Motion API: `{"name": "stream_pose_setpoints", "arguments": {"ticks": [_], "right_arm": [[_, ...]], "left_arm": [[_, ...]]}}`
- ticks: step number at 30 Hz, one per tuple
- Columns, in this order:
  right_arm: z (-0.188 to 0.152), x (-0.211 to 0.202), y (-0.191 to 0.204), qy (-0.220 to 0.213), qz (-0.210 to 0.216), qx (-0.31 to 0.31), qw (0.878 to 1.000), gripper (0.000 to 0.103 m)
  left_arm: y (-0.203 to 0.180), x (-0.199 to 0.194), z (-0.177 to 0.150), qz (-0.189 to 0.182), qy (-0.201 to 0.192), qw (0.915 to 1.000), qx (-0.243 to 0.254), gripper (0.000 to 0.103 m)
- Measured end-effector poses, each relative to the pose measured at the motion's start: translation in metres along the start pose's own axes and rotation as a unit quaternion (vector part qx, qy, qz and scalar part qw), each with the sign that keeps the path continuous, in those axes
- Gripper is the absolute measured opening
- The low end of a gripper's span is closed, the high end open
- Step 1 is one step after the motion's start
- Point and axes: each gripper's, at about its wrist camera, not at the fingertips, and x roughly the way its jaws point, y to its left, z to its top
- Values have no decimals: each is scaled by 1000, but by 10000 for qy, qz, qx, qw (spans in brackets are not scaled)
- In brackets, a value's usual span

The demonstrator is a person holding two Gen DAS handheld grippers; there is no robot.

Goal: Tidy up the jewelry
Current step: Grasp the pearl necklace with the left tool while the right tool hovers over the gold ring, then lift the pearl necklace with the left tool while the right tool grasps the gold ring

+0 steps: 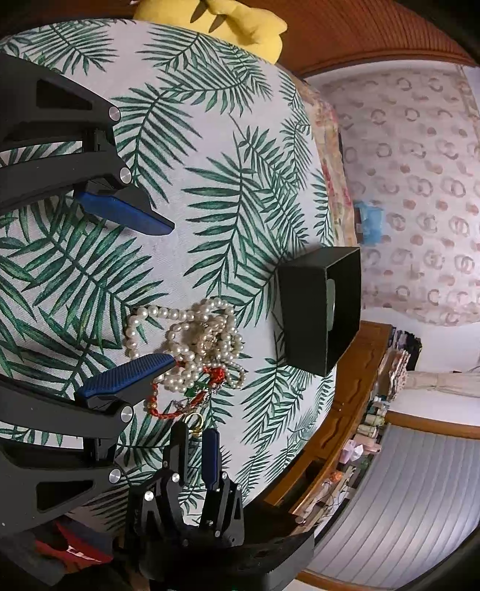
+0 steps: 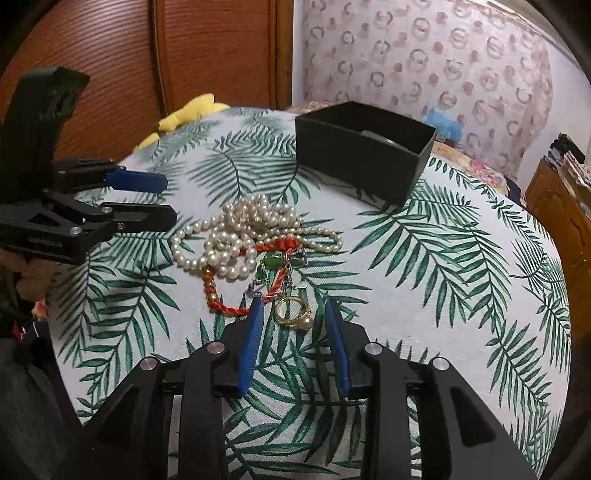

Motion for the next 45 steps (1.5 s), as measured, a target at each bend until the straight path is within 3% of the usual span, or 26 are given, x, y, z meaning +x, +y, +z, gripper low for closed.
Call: {"name": "stream_pose_setpoints", "arguments": {"ticks": [4,6,7,18,33,35,39,45], "right_arm": [[1,2,0,8,-38,-18,10000,37],[0,0,1,-12,-20,-43,10000,23],[0,0,1,-10,-25,-48,10000,23],[-5,-11,-4,-156,20,98,9998,21],[-7,-12,-10,-176,13,198,9996,21],[-7,-12,-11,-175,17,195,9997,21],[-7,-12,-11,-179,16,201,9996,21],[-7,-13,-10,-174,17,206,9996,21]], "left_arm": [[-3,2,-2,-30,41,10000,37,64],[-4,4,-3,-63,64,10000,33,64],[-5,4,-3,-73,74,9999,39,64],[-9,19,-1,-170,264,9994,136,30],[-19,33,8,132,344,9978,549,19],[-21,33,8,199,328,9973,619,7],[-19,31,9,27,320,9984,456,7],[-20,10,16,83,-17,9991,418,7]]}}
